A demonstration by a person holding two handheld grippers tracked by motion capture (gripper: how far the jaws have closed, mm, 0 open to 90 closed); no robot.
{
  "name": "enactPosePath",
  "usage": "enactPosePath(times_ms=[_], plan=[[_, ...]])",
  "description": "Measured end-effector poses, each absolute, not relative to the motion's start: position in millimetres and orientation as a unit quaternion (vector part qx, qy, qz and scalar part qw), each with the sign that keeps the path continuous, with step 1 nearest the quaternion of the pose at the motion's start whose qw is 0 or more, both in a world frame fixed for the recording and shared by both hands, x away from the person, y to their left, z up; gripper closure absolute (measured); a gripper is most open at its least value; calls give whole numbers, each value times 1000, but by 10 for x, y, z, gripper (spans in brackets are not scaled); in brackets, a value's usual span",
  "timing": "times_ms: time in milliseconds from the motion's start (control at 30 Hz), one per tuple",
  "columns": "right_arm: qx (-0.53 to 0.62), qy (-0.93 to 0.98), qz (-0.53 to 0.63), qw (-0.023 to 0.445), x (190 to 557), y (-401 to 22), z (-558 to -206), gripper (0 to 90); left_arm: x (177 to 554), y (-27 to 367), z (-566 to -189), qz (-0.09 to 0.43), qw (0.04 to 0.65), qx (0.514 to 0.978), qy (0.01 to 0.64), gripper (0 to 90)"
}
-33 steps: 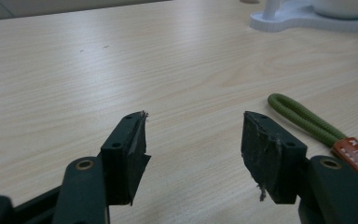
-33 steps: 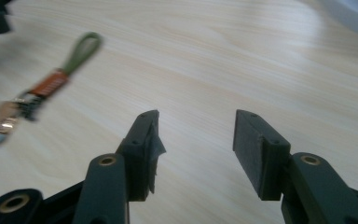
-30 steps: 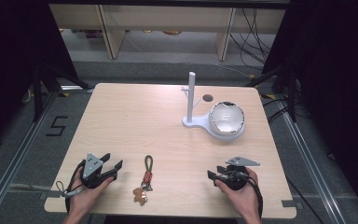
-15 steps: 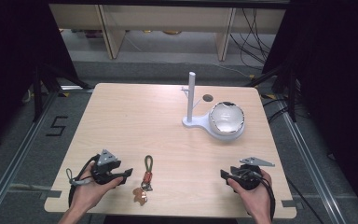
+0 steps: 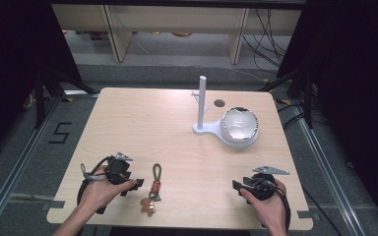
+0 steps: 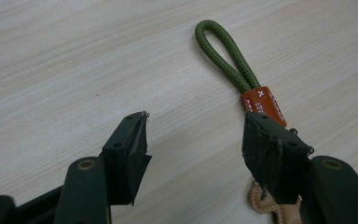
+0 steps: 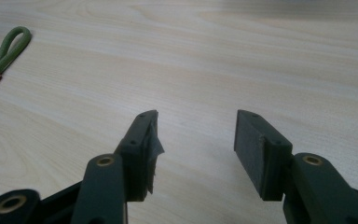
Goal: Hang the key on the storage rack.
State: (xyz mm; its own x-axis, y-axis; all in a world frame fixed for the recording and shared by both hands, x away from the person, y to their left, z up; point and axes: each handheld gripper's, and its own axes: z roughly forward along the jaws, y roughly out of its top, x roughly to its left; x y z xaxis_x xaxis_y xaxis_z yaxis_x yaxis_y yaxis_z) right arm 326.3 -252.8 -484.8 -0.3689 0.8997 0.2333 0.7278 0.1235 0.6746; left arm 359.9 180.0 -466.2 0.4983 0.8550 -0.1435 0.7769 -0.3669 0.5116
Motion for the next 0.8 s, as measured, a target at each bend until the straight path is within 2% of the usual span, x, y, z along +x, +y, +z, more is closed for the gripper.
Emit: enactPosePath(times_ms=[300,500,633,800], plan=[[549,744,367,104,3265,-2495,-4856,501,3665,1523,-4704,22,233,832,503,403],[546,747,362,110,3273,-2487,-4879,498,3750,1312,-4715,3,218,833,509,418],[546,748,365,93,3265,-2460,-4884,497,3803,1162,-4734,-2,202,833,515,445],[542,751,366,95,3270,-2469,-4895,497,3845,1035,-4768,-3,175,841,513,478]])
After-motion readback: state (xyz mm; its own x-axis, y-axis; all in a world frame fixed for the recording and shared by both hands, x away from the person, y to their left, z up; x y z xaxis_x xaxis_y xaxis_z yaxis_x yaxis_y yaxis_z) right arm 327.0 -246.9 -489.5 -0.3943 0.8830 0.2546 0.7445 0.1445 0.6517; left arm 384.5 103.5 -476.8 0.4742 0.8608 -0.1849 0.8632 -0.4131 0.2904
